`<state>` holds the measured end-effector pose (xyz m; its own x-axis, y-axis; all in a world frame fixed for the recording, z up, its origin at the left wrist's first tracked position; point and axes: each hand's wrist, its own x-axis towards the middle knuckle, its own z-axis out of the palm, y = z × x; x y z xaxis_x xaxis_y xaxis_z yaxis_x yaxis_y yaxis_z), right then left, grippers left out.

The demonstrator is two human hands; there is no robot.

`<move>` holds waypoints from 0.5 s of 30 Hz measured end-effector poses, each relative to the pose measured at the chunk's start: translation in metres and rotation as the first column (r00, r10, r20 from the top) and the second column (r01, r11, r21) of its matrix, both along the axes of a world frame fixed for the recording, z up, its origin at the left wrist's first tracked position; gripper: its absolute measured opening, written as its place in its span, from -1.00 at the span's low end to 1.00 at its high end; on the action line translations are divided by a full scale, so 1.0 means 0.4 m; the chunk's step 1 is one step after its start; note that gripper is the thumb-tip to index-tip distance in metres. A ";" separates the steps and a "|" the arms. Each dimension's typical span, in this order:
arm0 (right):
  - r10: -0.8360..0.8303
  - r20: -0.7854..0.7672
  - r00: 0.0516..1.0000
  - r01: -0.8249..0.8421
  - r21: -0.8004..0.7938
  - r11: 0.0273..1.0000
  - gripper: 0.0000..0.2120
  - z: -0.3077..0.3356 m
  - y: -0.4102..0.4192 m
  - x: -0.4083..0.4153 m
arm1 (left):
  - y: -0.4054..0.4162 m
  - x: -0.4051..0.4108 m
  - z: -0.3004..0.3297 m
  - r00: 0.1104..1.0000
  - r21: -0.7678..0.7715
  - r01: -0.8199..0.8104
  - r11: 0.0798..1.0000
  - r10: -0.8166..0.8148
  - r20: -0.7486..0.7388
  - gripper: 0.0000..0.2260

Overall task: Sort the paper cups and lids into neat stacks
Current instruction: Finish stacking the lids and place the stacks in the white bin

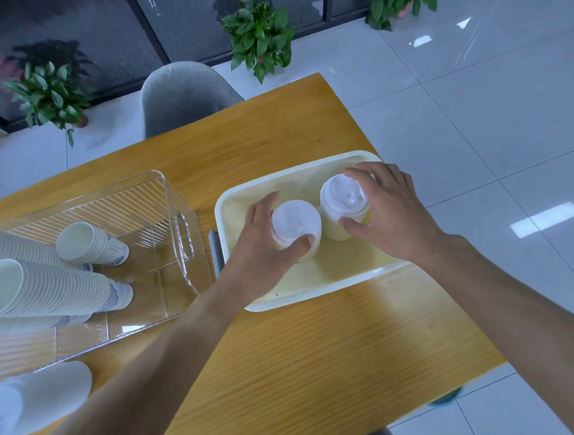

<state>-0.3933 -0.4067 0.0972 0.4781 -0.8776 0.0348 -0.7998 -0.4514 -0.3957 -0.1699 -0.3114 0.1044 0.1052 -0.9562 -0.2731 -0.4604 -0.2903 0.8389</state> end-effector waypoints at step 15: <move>0.024 -0.059 0.998 -0.027 -0.060 0.998 -0.31 -0.025 -0.001 -0.009 | -0.056 -0.047 -0.038 0.886 0.508 -0.104 0.855 0.312 -0.344 -0.50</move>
<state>-0.3970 -0.4070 0.0871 0.5029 -0.8623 0.0590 -0.8088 -0.4935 -0.3199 -0.1887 -0.3338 0.0891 0.0689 -0.6720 -0.7373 0.0019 -0.7390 0.6737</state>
